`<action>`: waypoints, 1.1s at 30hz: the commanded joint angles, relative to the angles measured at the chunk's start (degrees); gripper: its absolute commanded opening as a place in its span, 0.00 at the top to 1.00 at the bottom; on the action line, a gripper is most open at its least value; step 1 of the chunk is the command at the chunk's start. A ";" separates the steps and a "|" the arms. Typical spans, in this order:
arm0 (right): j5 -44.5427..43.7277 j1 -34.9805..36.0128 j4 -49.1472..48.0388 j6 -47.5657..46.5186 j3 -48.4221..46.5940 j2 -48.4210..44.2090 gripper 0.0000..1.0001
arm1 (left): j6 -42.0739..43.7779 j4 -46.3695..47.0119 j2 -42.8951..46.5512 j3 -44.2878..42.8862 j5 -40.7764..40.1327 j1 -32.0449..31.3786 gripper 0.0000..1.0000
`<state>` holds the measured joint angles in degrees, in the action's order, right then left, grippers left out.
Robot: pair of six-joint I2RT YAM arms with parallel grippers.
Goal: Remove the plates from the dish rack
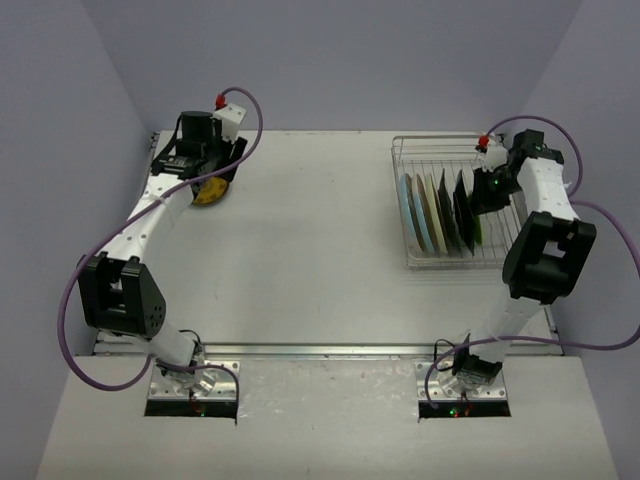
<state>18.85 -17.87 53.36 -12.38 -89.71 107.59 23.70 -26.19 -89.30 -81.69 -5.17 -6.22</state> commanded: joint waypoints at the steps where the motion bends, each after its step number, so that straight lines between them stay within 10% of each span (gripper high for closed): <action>1: 2.52 -0.06 1.70 -1.07 -2.43 -3.94 1.00 | -1.26 -0.05 -0.09 -3.29 0.76 -0.29 0.37; 17: 16.61 1.33 -4.75 -0.34 -8.82 -23.02 1.00 | -9.34 -7.10 -0.16 -12.51 17.28 1.10 0.12; 33: -25.32 56.75 -53.14 -50.46 27.18 -35.22 1.00 | -18.72 -21.61 -7.78 -27.64 55.88 1.74 0.13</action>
<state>5.49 32.45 23.40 -45.85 -69.26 74.99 7.68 -43.18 -95.79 -106.04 40.25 -4.54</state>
